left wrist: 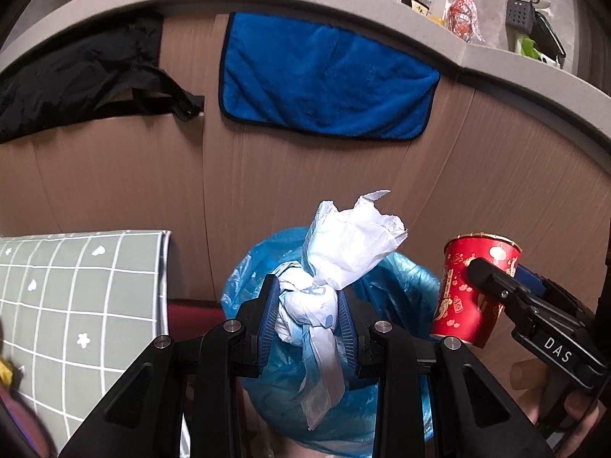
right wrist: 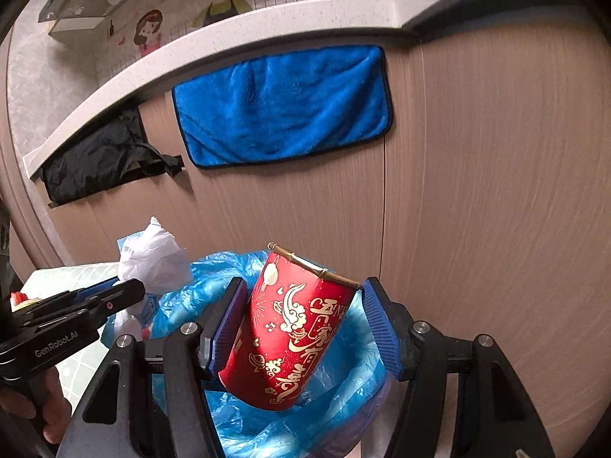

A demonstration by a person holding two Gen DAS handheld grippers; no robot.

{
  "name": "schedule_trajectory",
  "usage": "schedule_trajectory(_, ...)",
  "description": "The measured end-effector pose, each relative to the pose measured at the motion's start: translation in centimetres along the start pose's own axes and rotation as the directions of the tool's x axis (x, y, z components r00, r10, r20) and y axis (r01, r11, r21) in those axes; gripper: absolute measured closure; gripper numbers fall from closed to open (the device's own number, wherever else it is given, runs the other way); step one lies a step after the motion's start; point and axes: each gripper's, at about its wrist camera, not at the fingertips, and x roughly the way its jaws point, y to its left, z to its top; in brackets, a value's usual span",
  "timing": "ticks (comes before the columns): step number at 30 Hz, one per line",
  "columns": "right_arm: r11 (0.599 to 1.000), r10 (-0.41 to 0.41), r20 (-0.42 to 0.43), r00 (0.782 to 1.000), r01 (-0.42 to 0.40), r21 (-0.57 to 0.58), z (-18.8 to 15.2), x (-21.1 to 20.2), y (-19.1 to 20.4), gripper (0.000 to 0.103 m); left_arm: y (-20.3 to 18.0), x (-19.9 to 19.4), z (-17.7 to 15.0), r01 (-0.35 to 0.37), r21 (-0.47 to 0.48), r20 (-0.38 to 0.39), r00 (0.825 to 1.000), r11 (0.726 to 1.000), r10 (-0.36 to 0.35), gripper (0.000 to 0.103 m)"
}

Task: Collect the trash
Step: 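Carry cup and tissue bundle over the blue bin and open both tools, then return to the table and grasp the Kleenex pack with the right tool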

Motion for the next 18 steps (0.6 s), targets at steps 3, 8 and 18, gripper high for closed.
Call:
schedule_trajectory(3,1.0,0.007,-0.021,1.0,-0.006,0.007,-0.3,0.9,-0.1,0.044,0.3,0.9,-0.1,0.005,-0.017,-0.021,1.0,1.0,-0.005,0.072)
schedule_trajectory(8,1.0,0.0,-0.037,0.999,0.001,0.009,-0.7,1.7,-0.2,0.04,0.9,2.2,-0.3,0.013,-0.046,-0.05,0.999,0.999,-0.015,0.071)
schedule_trajectory(18,0.999,-0.011,-0.005,1.0,0.011,0.044,-1.0,0.6,-0.7,0.026,2.3,1.3,0.3,0.054,-0.14,-0.007,0.998,0.989,-0.055,0.053)
